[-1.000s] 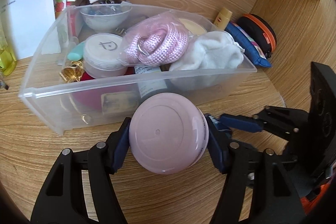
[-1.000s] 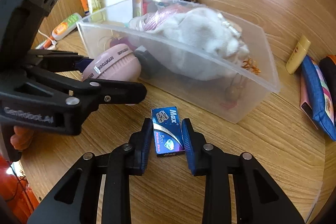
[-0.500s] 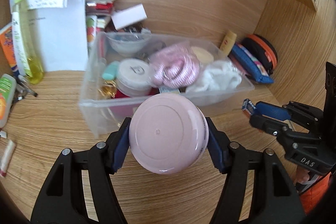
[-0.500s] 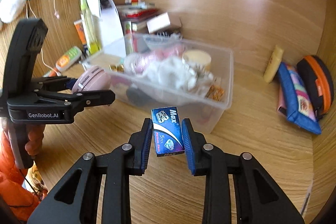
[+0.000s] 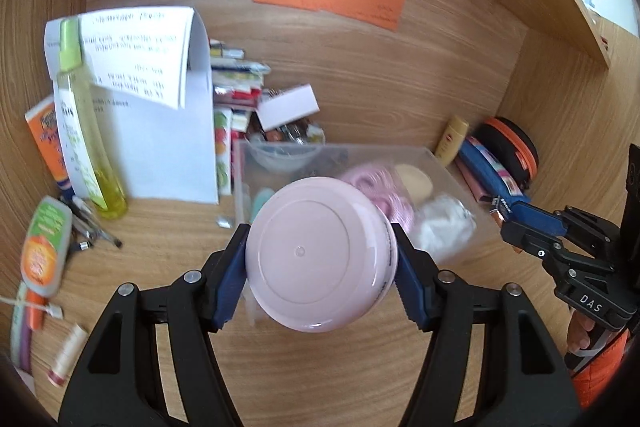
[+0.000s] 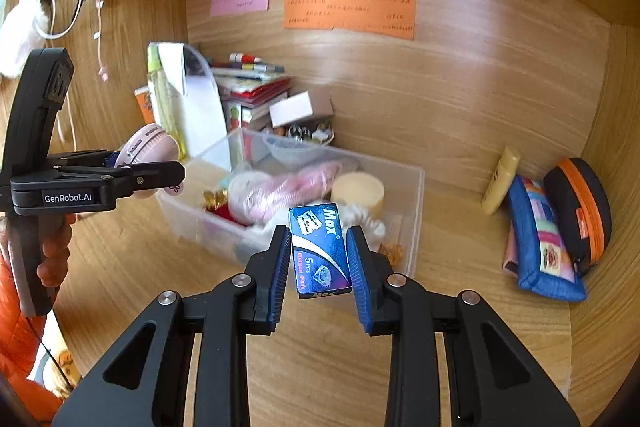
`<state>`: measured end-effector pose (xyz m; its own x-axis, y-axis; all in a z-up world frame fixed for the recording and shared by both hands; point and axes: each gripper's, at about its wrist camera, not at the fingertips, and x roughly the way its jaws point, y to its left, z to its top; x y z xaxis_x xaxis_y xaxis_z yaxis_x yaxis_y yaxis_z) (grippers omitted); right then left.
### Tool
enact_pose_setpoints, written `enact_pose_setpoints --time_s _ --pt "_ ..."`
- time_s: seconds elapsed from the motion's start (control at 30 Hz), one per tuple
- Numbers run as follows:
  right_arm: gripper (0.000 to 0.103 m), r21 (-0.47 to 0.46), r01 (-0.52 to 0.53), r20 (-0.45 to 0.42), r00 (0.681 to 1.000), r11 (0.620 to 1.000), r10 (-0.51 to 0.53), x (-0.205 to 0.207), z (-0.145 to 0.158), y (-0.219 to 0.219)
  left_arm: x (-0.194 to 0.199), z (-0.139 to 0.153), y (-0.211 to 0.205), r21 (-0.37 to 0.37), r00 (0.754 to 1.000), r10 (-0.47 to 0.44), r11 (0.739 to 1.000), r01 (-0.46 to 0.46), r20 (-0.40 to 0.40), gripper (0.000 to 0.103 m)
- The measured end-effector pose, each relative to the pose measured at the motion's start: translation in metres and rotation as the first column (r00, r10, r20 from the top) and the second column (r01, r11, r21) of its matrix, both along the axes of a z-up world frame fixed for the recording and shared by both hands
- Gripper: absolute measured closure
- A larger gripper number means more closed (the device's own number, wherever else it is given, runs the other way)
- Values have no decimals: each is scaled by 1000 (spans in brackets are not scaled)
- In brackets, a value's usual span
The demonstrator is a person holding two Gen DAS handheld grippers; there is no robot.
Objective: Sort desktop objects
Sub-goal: 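Carry the pink container and Max box over the clear box and lower them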
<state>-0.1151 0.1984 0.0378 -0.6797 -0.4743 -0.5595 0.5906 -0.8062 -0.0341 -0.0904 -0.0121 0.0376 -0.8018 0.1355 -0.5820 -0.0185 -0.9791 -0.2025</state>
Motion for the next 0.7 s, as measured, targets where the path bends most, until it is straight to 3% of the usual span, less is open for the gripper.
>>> enact_pose_setpoints --time_s 0.4,0.53,0.7 --pt "77 -63 8 -25 1000 998 -10 -36 21 -32 -49 31 -17 -42 997 66 997 -67 -32 38" --pt "77 -95 -9 -18 1000 995 7 -45 27 -51 -67 17 -17 -38 996 92 995 -92 -7 38" --pt "77 -70 -23 -34 999 997 20 -53 22 -77 -83 -7 -12 -33 996 66 997 -64 65 38"
